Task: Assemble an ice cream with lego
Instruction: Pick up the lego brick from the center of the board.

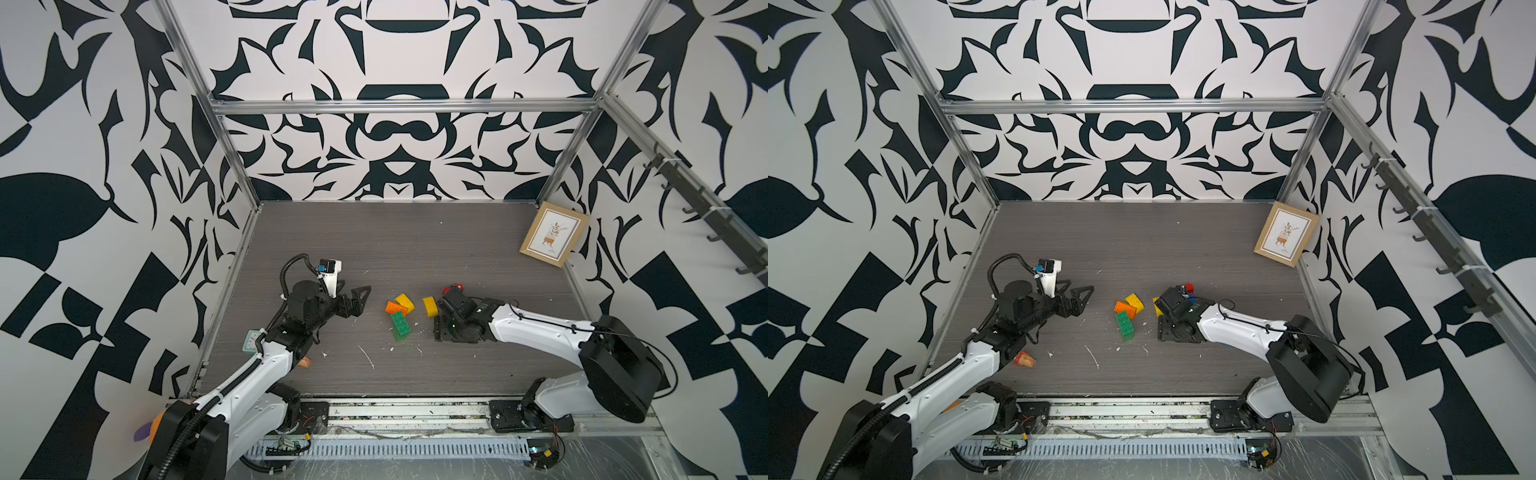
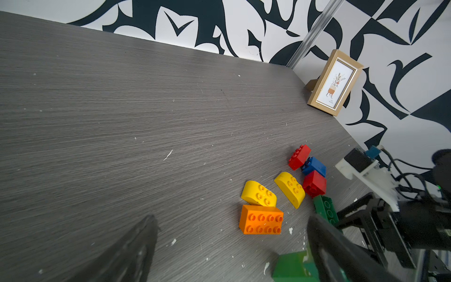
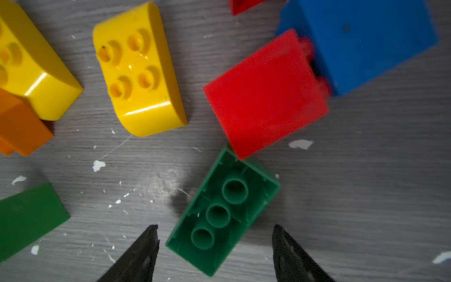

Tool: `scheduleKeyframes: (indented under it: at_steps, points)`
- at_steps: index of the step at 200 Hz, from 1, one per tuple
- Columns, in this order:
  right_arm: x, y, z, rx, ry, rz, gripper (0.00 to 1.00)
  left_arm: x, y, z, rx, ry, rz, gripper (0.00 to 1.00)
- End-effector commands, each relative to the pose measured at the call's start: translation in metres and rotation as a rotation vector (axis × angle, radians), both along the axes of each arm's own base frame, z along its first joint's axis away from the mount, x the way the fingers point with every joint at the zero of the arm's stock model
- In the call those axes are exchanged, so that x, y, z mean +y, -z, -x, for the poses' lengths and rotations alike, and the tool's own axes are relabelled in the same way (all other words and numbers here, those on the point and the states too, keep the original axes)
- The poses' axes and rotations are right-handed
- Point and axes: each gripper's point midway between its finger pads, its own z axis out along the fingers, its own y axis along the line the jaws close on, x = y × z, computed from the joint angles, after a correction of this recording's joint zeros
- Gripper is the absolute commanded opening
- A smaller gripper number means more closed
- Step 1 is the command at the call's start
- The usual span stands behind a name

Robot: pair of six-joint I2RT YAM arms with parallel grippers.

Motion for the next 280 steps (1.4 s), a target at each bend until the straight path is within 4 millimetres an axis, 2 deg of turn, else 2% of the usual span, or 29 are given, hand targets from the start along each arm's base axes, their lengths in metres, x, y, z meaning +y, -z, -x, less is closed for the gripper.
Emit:
scheduleKeyframes:
  at_steps: [1, 41, 75, 100, 137, 162, 185, 204, 251, 266, 280]
  points:
    - [0.020, -0.013, -0.016, -0.050, -0.032, -0.045, 0.75, 0.001, 0.002, 0.002, -0.001, 0.000, -0.009, 0.99]
    - [0.010, -0.010, -0.018, -0.051, -0.027, 0.021, 0.73, 0.001, 0.002, 0.002, -0.002, -0.002, -0.009, 0.99]
    - [-0.011, -0.004, -0.009, -0.030, -0.014, 0.105, 0.61, 0.001, 0.002, 0.002, -0.002, -0.002, -0.010, 0.99]
    - [-0.022, -0.006, -0.001, -0.044, 0.008, 0.103, 0.50, 0.001, 0.002, 0.002, -0.003, -0.002, -0.008, 0.99]
    - [-0.020, -0.008, 0.003, -0.075, 0.007, 0.035, 0.41, 0.001, 0.002, 0.002, -0.003, -0.002, -0.010, 0.99]
    - [-0.020, -0.002, 0.006, -0.068, -0.011, 0.037, 0.40, 0.001, 0.001, 0.002, -0.004, 0.000, -0.010, 0.99]
    - [-0.026, 0.005, 0.009, -0.050, -0.019, 0.077, 0.45, 0.001, 0.001, 0.002, -0.005, -0.001, -0.011, 0.99]
    - [-0.026, 0.006, 0.007, -0.060, -0.020, 0.081, 0.43, 0.001, 0.001, 0.002, -0.006, 0.000, -0.009, 0.99]
    - [-0.022, -0.010, 0.004, -0.112, -0.059, 0.043, 0.26, 0.000, -0.001, 0.003, -0.003, 0.008, -0.008, 0.99]
    - [-0.016, -0.024, 0.004, -0.152, -0.115, 0.007, 0.22, 0.000, -0.005, 0.002, 0.007, 0.005, -0.006, 0.99]
    - [-0.008, -0.047, 0.003, -0.204, -0.170, -0.040, 0.20, 0.000, -0.015, 0.000, 0.022, -0.006, -0.003, 0.99]
